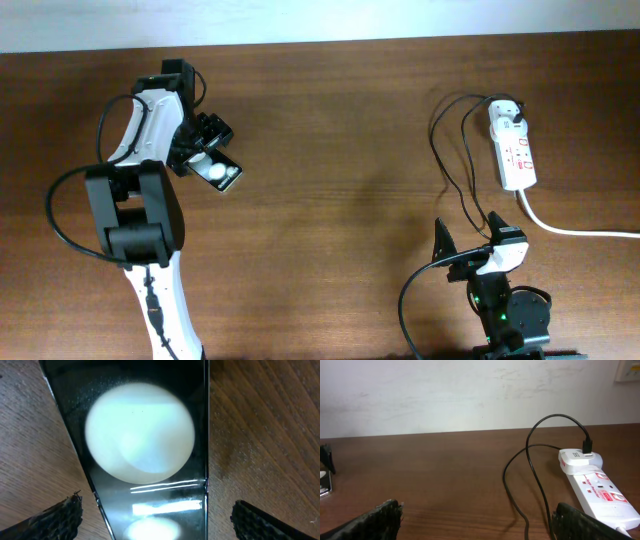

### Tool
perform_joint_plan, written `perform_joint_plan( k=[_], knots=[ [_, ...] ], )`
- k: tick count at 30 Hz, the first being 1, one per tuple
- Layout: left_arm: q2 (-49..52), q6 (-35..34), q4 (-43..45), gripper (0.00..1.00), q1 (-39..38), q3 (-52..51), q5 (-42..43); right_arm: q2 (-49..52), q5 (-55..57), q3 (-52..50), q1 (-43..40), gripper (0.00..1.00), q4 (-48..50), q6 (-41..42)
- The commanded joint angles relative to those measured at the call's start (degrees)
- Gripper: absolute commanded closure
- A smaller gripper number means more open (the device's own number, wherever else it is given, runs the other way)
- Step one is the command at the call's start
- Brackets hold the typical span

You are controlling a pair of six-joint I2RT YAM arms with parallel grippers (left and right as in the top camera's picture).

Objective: Plug charger to phone and switch on socket
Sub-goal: 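Close the left gripper on the phone's short end and lift it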

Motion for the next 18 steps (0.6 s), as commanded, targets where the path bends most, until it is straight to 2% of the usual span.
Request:
perform_joint_plan(
  k=[1,8,18],
  knots=[
    [1.33,-0.37,0.42,0.01,0.17,0.46,-0.26,-0.39,0.26,-0.50,0.28,0.01,0.04,-0.22],
    [1.40,-0.37,2.60,0.01,0.17,-0.83,-3.26,-0.39,0.26,-0.50,0.28,0.01,0.04,-0.22],
    [1.44,-0.39,6.67,0.01,0.20,-5.38,-3.02,-0.39,0.26,-0.50,0.28,0.01,0.04,-0.22]
  ],
)
